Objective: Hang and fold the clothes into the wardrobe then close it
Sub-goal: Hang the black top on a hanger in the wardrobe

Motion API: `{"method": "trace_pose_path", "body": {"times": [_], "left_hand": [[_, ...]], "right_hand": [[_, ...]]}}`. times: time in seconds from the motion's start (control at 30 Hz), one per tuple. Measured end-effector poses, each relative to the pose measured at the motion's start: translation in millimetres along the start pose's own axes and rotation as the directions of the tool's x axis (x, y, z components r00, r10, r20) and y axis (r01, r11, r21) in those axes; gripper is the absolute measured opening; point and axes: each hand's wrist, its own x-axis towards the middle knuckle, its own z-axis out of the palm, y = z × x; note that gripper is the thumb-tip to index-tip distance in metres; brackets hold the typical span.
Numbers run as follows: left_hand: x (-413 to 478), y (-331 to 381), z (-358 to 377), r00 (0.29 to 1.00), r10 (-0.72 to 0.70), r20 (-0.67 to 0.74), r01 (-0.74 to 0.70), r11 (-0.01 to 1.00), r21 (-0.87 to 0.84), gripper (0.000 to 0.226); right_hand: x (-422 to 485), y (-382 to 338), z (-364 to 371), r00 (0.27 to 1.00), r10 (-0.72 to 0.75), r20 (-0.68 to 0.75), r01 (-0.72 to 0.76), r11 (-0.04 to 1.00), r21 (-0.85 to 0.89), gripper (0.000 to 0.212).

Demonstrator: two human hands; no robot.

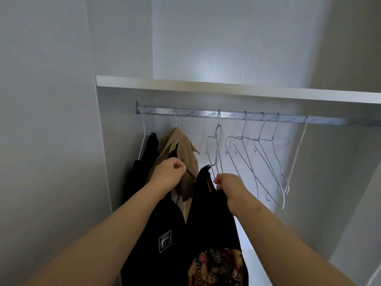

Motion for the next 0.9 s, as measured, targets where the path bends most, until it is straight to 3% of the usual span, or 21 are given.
{"method": "trace_pose_path", "body": {"times": [0.23,0.37,0.57,0.73,0.9], "left_hand": [[65,5,12,0.998,0.028,-0.050,-0.023,0.995,0.094,0.007],[99,13,27,0.992,0.078,-0.095,-0.054,0.971,0.235,0.015],[130,12,38,0.988,0.035,-0.148,0.032,0.905,0.425,0.028],[136,-14,50,0.975,-0.098,-0.197,0.174,0.891,0.419,0.041],[136,-31,53,0.960,0.005,-0.281,0.058,0.975,0.214,0.038]], "right_hand": [[62,-51,-11,0.994,-0.105,0.034,0.108,0.991,-0.076,0.033],[89,-80,-20,0.986,-0.161,0.048,0.165,0.981,-0.099,0.035],[129,-100,-13,0.984,-0.147,0.098,0.159,0.978,-0.135,0.030],[166,-82,-3,0.974,-0.188,0.130,0.205,0.970,-0.134,0.029],[188,-62,12,0.978,-0.166,0.124,0.171,0.985,-0.036,0.028]]}}
